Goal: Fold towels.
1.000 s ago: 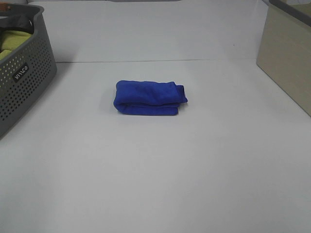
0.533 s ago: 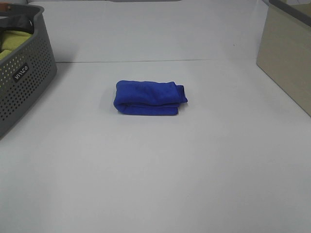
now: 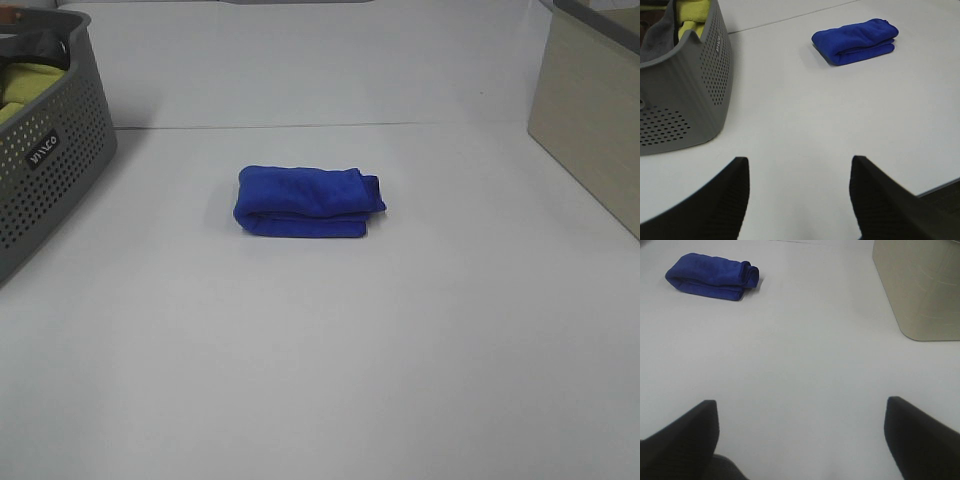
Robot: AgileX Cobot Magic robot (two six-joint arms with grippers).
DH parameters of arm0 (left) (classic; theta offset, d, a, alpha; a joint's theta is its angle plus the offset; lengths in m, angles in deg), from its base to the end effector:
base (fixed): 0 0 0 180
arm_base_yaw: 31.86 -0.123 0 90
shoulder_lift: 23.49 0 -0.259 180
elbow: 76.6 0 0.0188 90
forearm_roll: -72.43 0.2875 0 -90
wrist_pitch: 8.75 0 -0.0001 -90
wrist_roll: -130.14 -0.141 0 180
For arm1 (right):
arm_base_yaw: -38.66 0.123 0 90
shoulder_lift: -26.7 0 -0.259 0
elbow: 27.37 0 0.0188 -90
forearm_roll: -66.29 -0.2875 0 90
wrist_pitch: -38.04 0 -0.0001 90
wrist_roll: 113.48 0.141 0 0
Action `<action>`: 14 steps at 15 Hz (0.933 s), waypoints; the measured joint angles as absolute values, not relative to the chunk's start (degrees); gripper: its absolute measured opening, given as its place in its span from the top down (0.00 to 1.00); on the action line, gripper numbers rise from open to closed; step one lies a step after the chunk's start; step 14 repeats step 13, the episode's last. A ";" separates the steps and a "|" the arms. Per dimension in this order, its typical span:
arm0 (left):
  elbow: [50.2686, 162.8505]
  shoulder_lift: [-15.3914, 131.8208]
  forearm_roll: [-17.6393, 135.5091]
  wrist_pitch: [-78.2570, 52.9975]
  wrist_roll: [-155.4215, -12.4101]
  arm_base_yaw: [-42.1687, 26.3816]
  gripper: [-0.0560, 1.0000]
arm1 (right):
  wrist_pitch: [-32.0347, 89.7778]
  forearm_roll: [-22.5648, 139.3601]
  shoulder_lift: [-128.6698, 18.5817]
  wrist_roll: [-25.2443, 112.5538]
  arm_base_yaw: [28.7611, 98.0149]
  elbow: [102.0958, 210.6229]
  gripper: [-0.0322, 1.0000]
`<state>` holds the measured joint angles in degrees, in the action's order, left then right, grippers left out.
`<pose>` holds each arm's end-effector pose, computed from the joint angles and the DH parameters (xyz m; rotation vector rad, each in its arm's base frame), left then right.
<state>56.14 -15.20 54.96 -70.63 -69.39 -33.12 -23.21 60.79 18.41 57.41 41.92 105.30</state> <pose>0.0928 -0.0353 0.2782 0.3396 1.9858 -0.1348 0.0949 0.0173 0.2749 -0.2250 2.0239 0.0507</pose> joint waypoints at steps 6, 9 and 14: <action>55.96 -15.20 59.26 -70.17 -62.58 -33.12 0.40 | -23.21 60.79 18.41 57.41 41.92 105.30 0.15; 55.96 -15.20 59.94 -69.88 -61.77 -33.12 0.40 | -23.21 60.79 18.41 57.41 41.92 105.30 0.15; 55.96 -15.20 59.94 -69.77 -61.66 -33.12 0.40 | -23.21 60.79 18.41 57.41 41.92 105.30 0.15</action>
